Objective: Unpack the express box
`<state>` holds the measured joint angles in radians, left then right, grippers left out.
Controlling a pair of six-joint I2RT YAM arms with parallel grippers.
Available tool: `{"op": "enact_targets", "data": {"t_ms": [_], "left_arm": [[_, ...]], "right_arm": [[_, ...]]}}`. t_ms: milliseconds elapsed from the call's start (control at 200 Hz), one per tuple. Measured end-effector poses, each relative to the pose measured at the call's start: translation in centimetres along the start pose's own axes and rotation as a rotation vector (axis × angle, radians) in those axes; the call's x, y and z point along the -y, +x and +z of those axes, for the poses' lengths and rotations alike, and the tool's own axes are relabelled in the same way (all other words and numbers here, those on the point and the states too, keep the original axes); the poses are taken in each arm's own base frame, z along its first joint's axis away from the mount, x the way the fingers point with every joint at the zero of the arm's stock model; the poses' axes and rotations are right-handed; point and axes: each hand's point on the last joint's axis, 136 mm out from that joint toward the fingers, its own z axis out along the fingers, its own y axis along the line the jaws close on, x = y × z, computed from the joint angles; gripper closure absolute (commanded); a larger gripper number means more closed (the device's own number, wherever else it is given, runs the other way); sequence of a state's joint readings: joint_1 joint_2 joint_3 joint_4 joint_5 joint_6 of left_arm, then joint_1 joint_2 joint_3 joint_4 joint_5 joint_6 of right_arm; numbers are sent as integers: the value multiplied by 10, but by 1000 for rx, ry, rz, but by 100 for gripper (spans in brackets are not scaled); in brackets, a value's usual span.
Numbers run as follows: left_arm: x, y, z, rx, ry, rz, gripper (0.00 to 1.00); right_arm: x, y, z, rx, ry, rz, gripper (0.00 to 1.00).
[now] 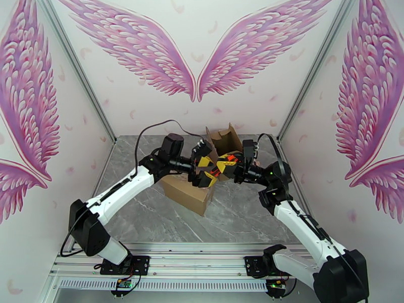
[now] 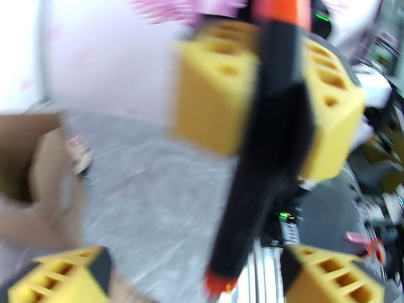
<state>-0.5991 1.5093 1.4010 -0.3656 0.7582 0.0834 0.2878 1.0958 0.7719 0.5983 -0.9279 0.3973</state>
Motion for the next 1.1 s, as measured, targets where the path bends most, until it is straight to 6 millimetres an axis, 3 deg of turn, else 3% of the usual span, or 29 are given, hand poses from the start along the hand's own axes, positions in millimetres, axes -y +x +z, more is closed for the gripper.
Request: {"op": "enact_targets", "data": {"t_ms": [140, 250, 350, 405, 575, 725, 870, 1099], "left_arm": [[-51, 8, -60, 84, -346, -95, 1], [-80, 33, -107, 129, -593, -213, 1], [-103, 59, -137, 145, -738, -342, 1], [-117, 76, -151, 149, -804, -432, 7], [-148, 127, -182, 167, -907, -698, 36], [-165, 157, -177, 142, -855, -856, 51], [-167, 178, -152, 79, -739, -940, 51], [-160, 185, -132, 39, -620, -973, 51]], "right_arm": [[7, 15, 17, -59, 62, -38, 92], [10, 24, 39, -83, 68, -86, 93], [17, 37, 63, -111, 81, -114, 94], [23, 46, 78, -130, 91, -132, 94], [34, 69, 122, -161, 106, -186, 94], [41, 87, 152, -154, 113, -236, 95], [49, 100, 172, -140, 125, -270, 95], [59, 100, 187, -102, 140, -293, 95]]}}
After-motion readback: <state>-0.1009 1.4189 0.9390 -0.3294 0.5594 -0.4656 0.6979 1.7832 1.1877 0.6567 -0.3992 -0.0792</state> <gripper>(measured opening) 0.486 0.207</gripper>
